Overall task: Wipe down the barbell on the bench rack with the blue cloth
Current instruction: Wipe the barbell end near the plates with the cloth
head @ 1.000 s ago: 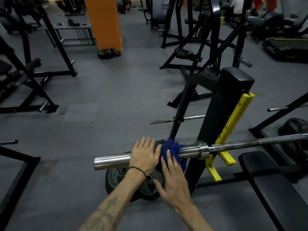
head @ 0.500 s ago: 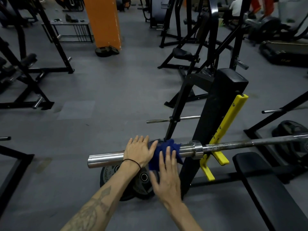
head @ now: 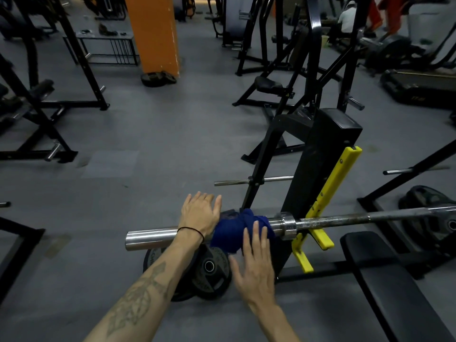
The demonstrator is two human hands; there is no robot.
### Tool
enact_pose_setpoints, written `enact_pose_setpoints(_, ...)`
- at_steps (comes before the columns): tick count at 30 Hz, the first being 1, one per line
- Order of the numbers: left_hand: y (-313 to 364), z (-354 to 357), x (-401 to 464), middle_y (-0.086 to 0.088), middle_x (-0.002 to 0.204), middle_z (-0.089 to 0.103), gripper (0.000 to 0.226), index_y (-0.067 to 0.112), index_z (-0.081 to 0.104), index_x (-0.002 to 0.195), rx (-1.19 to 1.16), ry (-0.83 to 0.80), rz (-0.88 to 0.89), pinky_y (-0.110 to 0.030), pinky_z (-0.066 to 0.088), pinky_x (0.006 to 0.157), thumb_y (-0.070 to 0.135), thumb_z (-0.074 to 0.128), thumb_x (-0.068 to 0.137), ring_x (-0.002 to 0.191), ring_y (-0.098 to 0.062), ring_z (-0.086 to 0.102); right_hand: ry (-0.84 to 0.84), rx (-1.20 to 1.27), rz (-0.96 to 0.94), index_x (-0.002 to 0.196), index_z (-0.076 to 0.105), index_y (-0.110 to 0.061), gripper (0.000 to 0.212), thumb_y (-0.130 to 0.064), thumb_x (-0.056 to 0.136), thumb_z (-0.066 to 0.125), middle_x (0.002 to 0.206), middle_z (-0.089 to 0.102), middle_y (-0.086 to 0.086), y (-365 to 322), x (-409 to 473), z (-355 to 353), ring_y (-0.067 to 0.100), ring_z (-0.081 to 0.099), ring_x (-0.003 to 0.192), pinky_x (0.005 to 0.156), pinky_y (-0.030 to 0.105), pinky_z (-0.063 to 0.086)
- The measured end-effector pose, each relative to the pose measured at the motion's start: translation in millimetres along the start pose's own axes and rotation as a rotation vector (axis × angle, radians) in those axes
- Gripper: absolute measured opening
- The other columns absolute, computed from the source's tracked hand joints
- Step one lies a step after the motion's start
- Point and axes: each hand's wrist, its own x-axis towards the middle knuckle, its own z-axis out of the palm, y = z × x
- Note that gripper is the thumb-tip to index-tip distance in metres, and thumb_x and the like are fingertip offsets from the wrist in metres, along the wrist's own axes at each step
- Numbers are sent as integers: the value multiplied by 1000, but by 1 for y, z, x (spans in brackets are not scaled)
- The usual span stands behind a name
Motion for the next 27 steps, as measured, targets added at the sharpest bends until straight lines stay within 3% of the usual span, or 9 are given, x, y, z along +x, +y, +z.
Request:
enact_pose_setpoints(3,1,2,-5,-5,119,70,70,15,72,111,67,75,83,-42,31,115,50,12,100,126,-25,56,-61,-66,-176,164,24,-13,74,-48,103,47,173,10,10,3,-3,-1,31,12,159,128,45,12)
enact_pose_setpoints(5,1,5,-15,-10,120,71,63,14,74,107,117,98,140,-47,38,112,45,20,102,125,-29,59,-20,-71,-129,163,25,-13,70,-43,103,46,173,11,9,14,-1,-6,31,14,159,127,48,14)
enact_pose_setpoints(8,5,18,-37,-14,128,68,60,12,73,116,163,63,166,-51,43,110,45,26,103,128,-32,58,-1,40,23,164,22,-10,75,-44,102,49,173,8,10,-1,-7,2,34,9,159,128,44,10)
enact_pose_setpoints(12,3,23,-46,-11,140,60,74,14,64,132,208,25,187,-49,33,117,54,9,103,138,-30,48,-29,-81,-185,163,24,-12,71,-42,103,47,173,11,10,16,-9,-4,31,16,159,129,44,11)
enact_pose_setpoints(16,9,17,-39,-6,151,49,84,18,51,145,213,-12,140,-45,25,121,61,-1,95,146,-26,37,19,52,36,164,19,-12,74,-43,103,47,173,9,11,1,-11,1,33,9,160,129,43,8)
enact_pose_setpoints(20,11,9,-32,-5,151,49,93,19,47,147,194,-72,135,-41,29,118,66,-7,88,144,-24,38,-54,-57,-208,164,22,-11,74,-42,103,51,173,12,11,9,-7,-1,30,14,159,128,45,15)
enact_pose_setpoints(22,11,3,-25,-6,149,51,88,18,48,146,142,-110,126,-41,35,113,68,0,92,140,-23,42,6,-57,-111,163,25,-10,69,-39,104,47,173,13,11,19,-4,-5,32,15,159,126,50,19)
enact_pose_setpoints(24,10,3,-18,-7,147,52,72,16,51,143,82,-127,123,-41,39,110,63,16,101,138,-24,45,36,41,56,164,22,-10,71,-42,105,44,173,9,11,1,-3,-3,34,9,159,128,46,11)
enact_pose_setpoints(27,7,0,-9,-9,125,67,70,14,69,120,65,-46,140,-41,47,96,56,16,102,120,-27,60,-61,74,-61,163,23,-8,76,-49,104,46,173,9,11,-25,-6,5,29,8,160,129,37,6)
